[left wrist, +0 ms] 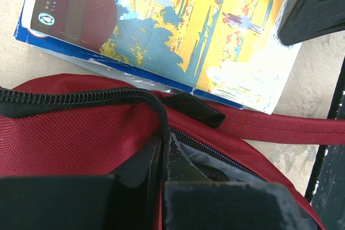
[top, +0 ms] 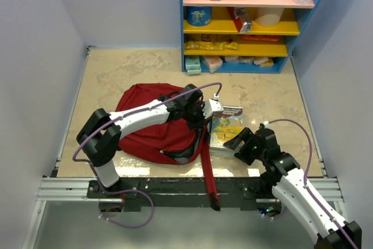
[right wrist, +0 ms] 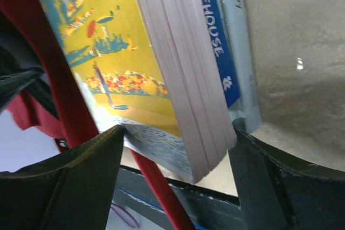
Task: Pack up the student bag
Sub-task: Pick up the book from the center of the board.
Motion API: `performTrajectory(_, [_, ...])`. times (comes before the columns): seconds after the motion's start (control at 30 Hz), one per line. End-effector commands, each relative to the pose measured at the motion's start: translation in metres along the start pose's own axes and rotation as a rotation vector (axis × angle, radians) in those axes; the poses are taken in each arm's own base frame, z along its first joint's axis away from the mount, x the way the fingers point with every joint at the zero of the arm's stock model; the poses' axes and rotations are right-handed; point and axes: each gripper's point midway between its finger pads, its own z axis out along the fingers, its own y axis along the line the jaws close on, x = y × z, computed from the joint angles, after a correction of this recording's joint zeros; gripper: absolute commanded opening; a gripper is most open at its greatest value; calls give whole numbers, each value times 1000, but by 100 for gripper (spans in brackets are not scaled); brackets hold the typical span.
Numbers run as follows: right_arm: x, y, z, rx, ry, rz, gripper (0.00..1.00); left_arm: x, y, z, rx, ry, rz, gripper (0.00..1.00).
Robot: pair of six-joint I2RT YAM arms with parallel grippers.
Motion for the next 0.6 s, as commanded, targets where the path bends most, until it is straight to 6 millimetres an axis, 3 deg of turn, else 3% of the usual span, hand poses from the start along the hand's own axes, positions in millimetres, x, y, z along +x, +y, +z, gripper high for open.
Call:
performTrajectory(0.0, [-13, 15, 5, -99, -81, 85, 79, -22, -2, -15, -5, -82, 51, 0])
performTrajectory(0.33, [-25, 13, 4, -125, -163, 148, 71, -19, -6, -24, 2, -85, 57, 0])
performTrajectory(0.57, [-26, 12, 4, -140, -179, 160, 55, -21, -8, -31, 4, -87, 70, 0])
